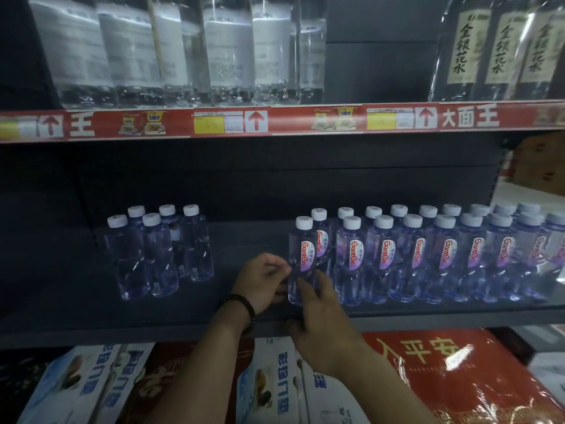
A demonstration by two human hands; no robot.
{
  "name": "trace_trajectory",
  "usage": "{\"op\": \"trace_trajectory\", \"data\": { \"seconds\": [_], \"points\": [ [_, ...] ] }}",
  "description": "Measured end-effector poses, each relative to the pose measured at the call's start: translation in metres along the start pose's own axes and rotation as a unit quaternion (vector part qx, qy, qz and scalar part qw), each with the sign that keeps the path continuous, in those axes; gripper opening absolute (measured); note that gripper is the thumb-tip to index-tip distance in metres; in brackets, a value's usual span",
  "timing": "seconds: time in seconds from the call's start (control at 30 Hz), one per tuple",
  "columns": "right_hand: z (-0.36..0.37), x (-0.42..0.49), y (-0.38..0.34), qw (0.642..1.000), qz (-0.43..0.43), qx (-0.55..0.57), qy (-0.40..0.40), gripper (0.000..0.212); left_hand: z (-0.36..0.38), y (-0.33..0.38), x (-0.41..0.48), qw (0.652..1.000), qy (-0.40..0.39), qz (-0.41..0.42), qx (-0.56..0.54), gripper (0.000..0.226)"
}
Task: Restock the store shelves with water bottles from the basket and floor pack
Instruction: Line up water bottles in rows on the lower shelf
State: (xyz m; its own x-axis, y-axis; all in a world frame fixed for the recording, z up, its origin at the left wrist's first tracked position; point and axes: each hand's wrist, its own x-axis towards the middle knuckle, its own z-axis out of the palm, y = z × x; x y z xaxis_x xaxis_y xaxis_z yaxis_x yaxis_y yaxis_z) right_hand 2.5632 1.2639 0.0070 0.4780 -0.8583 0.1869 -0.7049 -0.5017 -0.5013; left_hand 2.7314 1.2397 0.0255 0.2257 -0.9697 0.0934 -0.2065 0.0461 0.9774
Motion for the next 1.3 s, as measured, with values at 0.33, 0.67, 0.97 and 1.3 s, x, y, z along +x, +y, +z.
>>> {"op": "trace_trajectory", "data": {
  "seconds": [0.33,0.67,0.97,1.3],
  "points": [
    [-0.009,-0.008,0.018,0.999,-0.017,0.005,0.037,0.071,0.029,0.002,0.002,0.999,0.003,0.019,-0.036,0.016],
    [-0.018,-0.013,0.013,0.999,0.018,-0.014,0.026,0.07,0.047,-0.002,0.008,0.999,0.008,0.019,-0.045,0.016],
    [-0.024,-0.006,0.003,0.997,0.055,-0.011,0.05,0.048,0.044,-0.002,0.007,0.999,0.006,0.015,-0.028,0.02],
    [0.002,0.037,-0.032,0.986,-0.005,0.153,0.063,0.026,-0.027,-0.001,-0.008,0.991,0.108,0.028,0.072,0.025]
  ]
}}
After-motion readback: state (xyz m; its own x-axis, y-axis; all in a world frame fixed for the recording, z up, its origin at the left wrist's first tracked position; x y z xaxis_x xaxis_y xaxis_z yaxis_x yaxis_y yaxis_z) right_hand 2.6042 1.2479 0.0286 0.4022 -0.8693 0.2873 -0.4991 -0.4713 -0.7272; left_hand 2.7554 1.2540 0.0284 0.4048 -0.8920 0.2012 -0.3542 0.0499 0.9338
